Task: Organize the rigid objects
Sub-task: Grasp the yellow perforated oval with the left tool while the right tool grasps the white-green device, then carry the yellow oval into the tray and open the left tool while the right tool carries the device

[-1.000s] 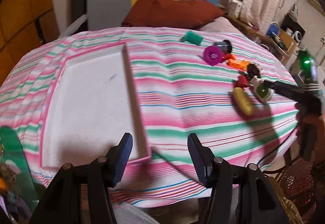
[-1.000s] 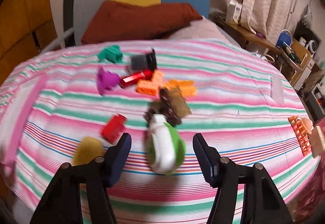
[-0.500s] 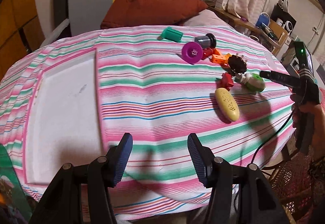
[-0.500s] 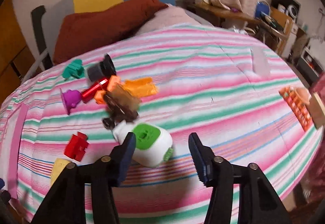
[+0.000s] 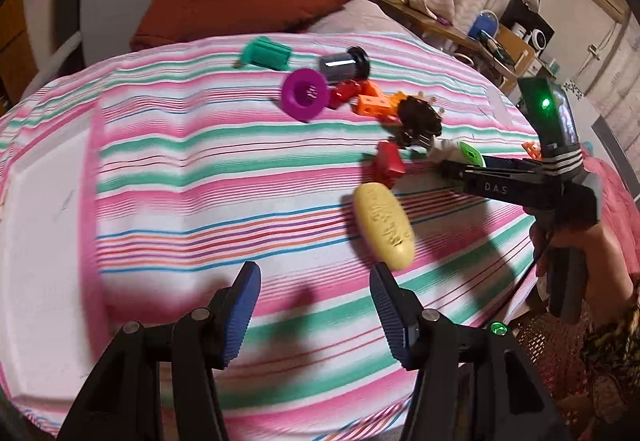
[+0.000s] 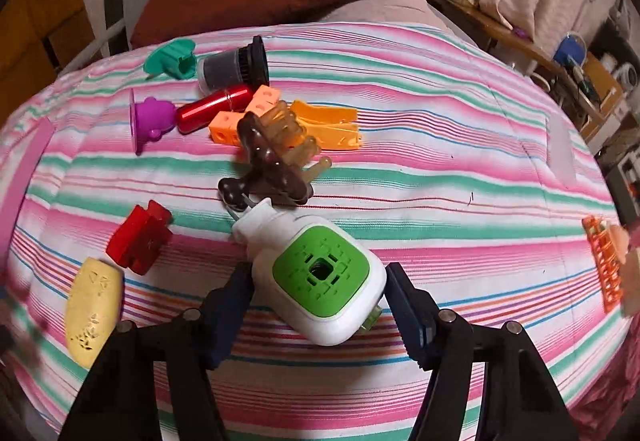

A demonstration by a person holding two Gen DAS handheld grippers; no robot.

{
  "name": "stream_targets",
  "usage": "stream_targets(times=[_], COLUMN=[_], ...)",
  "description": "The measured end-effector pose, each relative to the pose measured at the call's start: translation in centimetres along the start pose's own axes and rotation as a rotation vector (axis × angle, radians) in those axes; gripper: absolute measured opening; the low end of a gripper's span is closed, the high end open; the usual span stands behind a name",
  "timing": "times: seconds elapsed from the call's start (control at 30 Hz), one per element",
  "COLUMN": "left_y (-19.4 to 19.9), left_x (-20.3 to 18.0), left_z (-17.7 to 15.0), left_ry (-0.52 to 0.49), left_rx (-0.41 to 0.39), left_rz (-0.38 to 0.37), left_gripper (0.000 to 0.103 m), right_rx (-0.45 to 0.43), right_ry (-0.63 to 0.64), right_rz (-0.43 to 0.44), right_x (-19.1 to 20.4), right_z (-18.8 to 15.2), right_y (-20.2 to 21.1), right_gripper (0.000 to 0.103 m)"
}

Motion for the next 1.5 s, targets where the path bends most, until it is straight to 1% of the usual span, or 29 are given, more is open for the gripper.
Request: stream_targets(times=[0.03, 0.17, 0.23, 0.4, 0.5, 0.53, 0.57, 0.6, 0.63, 0.7, 0.9, 1.1, 1.2, 1.3, 1.5], left_y=[-0.7, -2.9, -4.1, -6.0, -7.6, -8.0, -8.1, -8.0, -7.9, -7.7, -6.3, -4.4, -3.1, -1.5, 2.8], left_x=[-0.3, -1.4, -2.1, -3.6, -3.9, -3.7, -3.5, -3.5, -3.4, -3.2, -2.0, -0.7, 0.2, 1.0, 2.9], left_z=[0.3, 1.2, 1.7, 2.4, 2.3, 2.3, 2.2, 2.2, 2.0, 1.8, 1.0, -0.1, -0.7, -1.0, -1.0], left_ry=[-0.004, -0.028, -0.041, -0.071, -0.11, -0.109, -0.109, -0.124, -0.138, -0.149, -0.132, -0.077, -0.049, -0.027, 0.001], left_rx=[0.006, 0.038, 0.055, 0.064, 0.074, 0.08, 0.078, 0.064, 0.058, 0.054, 0.035, 0.007, -0.018, -0.051, -0.142], left_rz=[-0.007, 0.023, 0.02, 0.021, 0.058, 0.058, 0.053, 0.06, 0.075, 0.084, 0.084, 0.06, 0.052, 0.047, 0.065], left_gripper=[0.057, 0.057, 0.057, 0.057, 0.057, 0.056, 0.051, 0.045, 0.044, 0.044, 0.044, 0.044, 0.044, 0.044, 0.044], right_rx=[0.008, 0.023, 0.027, 0.033, 0.034, 0.032, 0.03, 0.028, 0.026, 0.025, 0.012, 0.007, -0.002, -0.028, -0.073], right_ry=[-0.013, -0.035, -0.033, -0.035, -0.041, -0.038, -0.034, -0.03, -0.029, -0.03, -0.05, -0.074, -0.092, -0.102, -0.105], right_rz=[0.015, 0.053, 0.062, 0.064, 0.063, 0.062, 0.061, 0.062, 0.066, 0.075, 0.097, 0.104, 0.108, 0.106, 0.105], right_x=[-0.1, -0.1, 0.2, 0.6, 0.5, 0.6, 0.7, 0.8, 1.0, 1.1, 1.4, 1.3, 1.1, 1.0, 1.4], right_z=[-0.1, -0.2, -0.3, -0.4, -0.4, -0.4, -0.3, -0.3, -0.4, -0.4, -0.7, -0.9, -1.0, -1.0, -1.1], right_y=[0.0, 0.4, 0.6, 0.7, 0.8, 0.8, 0.8, 0.9, 1.0, 1.1, 1.6, 1.8, 2.0, 2.5, 3.3], right_gripper=[0.067, 0.067, 0.067, 0.067, 0.067, 0.067, 0.067, 0.067, 0.067, 0.067, 0.066, 0.066, 0.066, 0.066, 0.066])
Point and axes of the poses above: each gripper's, at about its wrist camera, not at the fingertips, and y roughly against the way its jaws point, x to its left, z to its top, the point moved 1 cm from there along -y, roughly the way its jaws point, and after that the axes turned 15 degrees about -z, right-handed, at the moved point
